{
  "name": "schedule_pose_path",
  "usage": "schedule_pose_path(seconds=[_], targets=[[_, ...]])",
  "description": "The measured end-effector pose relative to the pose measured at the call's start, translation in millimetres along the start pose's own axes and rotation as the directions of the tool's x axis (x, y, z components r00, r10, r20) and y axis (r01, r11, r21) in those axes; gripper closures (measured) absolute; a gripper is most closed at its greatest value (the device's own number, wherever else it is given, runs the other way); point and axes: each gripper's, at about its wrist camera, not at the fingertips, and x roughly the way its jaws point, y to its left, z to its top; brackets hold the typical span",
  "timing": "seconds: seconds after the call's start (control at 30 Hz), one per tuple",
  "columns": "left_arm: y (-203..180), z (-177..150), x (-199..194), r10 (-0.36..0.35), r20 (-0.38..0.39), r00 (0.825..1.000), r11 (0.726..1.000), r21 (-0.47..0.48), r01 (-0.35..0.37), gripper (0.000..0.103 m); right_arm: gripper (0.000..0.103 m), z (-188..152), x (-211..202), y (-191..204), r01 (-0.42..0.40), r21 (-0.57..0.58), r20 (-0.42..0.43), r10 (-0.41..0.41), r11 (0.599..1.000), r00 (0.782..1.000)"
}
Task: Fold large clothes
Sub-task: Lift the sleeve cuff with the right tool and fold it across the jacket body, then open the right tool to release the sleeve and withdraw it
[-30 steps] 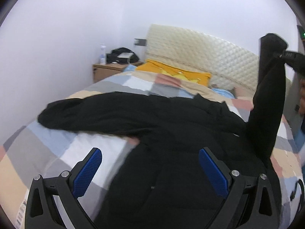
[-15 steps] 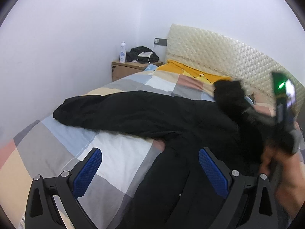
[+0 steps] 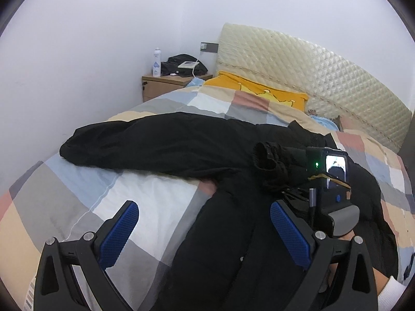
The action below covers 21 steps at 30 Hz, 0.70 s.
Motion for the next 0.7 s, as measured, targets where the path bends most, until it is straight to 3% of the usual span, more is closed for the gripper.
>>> schedule_pose_path(seconds=[0.13, 0.23, 0.3, 0.33, 0.47, 0.7], targets=[[-2.5, -0.2, 2.6, -0.018, -0.013, 1.0, 1.0, 0.001, 0.018, 0.0, 0.09, 1.6, -7.8, -7.6, -0.062, 0.053, -0.018, 0.063, 0.997, 0.998], [-4.4, -0.8, 1.0, -0.028, -0.012, 1.0, 1.0, 0.004, 0.028, 0.0, 0.07, 1.6, -22.8, -8.0, -0.089, 0.064, -0.02, 0.09, 0.994, 0.996], [-7.1, -2.2, -0.7, -0.045, -0.013, 0.999, 0.999, 0.013, 0.045, 0.0, 0.037, -0.3, -38.3, -8.6, -0.102, 0.067, 0.0, 0.103, 0.993, 0.995], [-8.3, -3.0, -0.6, -0.062, -0.021, 0.998, 0.998, 0.017, 0.062, 0.0, 0.03, -1.3, -49.6, -10.1, -0.113, 0.076, 0.021, 0.112, 0.991, 0.994], [-16.3, -6.1, -5.0, -0.088, -0.028, 0.996, 0.995, 0.037, 0.089, 0.0, 0.028, -1.1, -93.2, -17.8, -0.111, 0.088, 0.083, 0.104, 0.99, 0.991], [-35.5, -11.2, -26.9, -0.109, 0.004, 0.994, 0.988, 0.112, 0.108, 0.0, 0.028, -6.3, -190.2, -50.2, -0.034, 0.091, 0.204, 0.015, 0.995, 0.979]])
